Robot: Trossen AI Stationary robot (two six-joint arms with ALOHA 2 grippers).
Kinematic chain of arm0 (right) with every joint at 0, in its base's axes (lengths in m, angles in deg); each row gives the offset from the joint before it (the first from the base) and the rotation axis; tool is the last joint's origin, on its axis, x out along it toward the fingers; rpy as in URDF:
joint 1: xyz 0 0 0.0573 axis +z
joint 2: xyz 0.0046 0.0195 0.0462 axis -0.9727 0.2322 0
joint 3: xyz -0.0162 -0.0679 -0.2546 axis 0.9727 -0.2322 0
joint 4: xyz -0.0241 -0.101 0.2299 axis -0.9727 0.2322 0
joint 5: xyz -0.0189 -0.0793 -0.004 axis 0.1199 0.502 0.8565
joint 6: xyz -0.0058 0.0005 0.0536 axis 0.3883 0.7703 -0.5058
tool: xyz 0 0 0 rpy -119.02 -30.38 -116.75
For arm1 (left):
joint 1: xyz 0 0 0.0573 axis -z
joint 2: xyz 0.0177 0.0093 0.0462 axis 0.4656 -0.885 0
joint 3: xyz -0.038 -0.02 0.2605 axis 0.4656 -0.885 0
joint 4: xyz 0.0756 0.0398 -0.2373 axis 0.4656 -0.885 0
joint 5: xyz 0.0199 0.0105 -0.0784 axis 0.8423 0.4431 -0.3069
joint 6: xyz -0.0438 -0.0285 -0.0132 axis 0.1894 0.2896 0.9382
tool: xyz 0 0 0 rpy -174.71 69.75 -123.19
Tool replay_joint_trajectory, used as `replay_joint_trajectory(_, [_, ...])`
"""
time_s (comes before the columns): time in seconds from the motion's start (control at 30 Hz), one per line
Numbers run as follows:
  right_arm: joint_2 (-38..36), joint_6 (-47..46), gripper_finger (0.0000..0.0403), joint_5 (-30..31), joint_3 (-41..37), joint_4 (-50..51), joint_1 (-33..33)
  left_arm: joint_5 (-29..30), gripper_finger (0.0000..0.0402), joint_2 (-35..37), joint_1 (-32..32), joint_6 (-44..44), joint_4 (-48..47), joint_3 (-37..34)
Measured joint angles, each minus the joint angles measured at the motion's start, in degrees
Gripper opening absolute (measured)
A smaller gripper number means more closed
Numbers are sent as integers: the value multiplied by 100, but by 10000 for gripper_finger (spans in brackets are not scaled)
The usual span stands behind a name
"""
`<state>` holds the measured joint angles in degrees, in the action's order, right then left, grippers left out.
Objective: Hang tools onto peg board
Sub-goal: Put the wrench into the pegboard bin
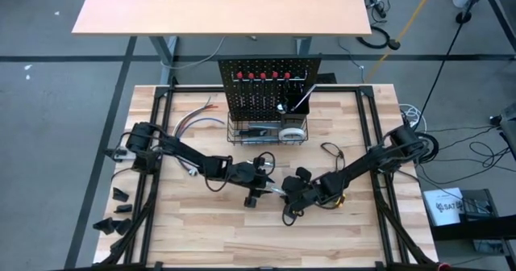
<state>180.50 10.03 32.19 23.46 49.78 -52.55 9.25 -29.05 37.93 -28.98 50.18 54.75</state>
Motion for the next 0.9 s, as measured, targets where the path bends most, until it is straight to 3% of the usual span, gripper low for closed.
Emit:
replay_joint_trajectory(0.27, [234,25,24,254,0,-112,244,-420,173,5,-118,21,-75,0])
replay_joint_trajectory(0.63, [252,484,25,615,93,-274,363,-907,173,5,-117,216,-342,0])
replay_joint_trajectory(0.9, [282,1145,25,951,310,-132,430,-922,173,5,-117,344,-709,0])
